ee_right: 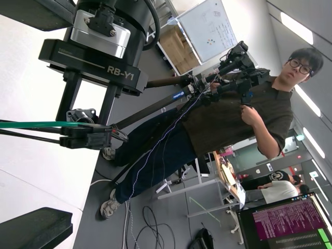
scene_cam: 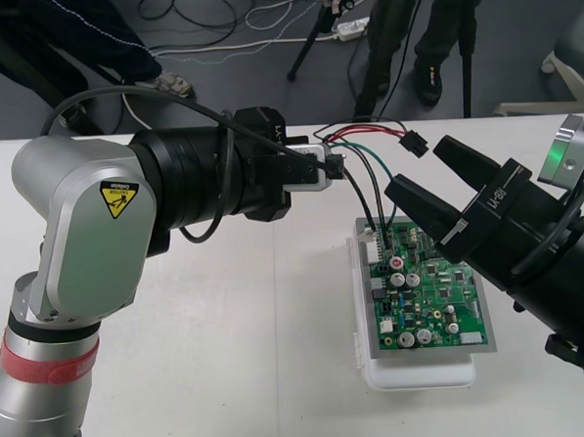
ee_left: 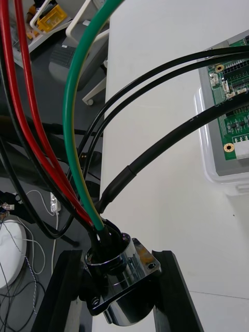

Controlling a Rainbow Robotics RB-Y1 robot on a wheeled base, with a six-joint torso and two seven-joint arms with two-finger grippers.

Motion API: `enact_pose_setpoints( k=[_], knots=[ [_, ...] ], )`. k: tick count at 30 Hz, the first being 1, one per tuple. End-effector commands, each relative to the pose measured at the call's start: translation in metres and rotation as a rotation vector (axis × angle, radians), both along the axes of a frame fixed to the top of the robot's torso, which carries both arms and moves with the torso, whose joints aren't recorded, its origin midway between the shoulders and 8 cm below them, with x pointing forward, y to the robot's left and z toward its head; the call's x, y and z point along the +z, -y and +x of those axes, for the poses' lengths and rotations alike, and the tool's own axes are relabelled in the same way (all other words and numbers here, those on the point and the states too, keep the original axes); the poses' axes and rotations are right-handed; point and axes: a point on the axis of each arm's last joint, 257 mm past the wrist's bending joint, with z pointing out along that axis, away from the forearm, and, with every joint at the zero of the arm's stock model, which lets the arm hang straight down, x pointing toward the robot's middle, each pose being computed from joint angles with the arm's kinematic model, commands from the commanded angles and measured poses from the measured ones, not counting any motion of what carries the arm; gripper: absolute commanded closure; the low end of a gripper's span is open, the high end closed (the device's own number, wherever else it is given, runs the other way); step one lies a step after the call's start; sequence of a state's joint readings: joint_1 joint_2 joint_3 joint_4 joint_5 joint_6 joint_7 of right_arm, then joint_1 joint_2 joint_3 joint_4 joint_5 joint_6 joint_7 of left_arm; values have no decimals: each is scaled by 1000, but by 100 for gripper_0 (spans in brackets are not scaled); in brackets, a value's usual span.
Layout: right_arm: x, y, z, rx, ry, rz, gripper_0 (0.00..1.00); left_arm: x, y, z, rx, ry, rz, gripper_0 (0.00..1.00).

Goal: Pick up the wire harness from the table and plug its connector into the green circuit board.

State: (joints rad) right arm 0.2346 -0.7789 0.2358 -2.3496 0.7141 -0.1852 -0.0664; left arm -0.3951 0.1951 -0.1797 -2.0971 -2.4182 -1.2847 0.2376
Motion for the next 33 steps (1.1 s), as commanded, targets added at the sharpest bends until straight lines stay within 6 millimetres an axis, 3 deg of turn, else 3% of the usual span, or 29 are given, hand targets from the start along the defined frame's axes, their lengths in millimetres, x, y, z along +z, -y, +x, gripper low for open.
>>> enact_pose_setpoints(
  k=[1, 18, 33],
  knots=[
    [19, -17, -3, 39, 33, 28, 0, 30, 21, -3, -14, 66, -74, 100],
    [17, -10, 24, -6, 32, 25, 0, 31, 20, -2, -12, 71, -77, 100],
    [15, -12, 24, 0, 28, 25, 0, 31, 21, -2, -13, 72, -77, 100]
  ],
)
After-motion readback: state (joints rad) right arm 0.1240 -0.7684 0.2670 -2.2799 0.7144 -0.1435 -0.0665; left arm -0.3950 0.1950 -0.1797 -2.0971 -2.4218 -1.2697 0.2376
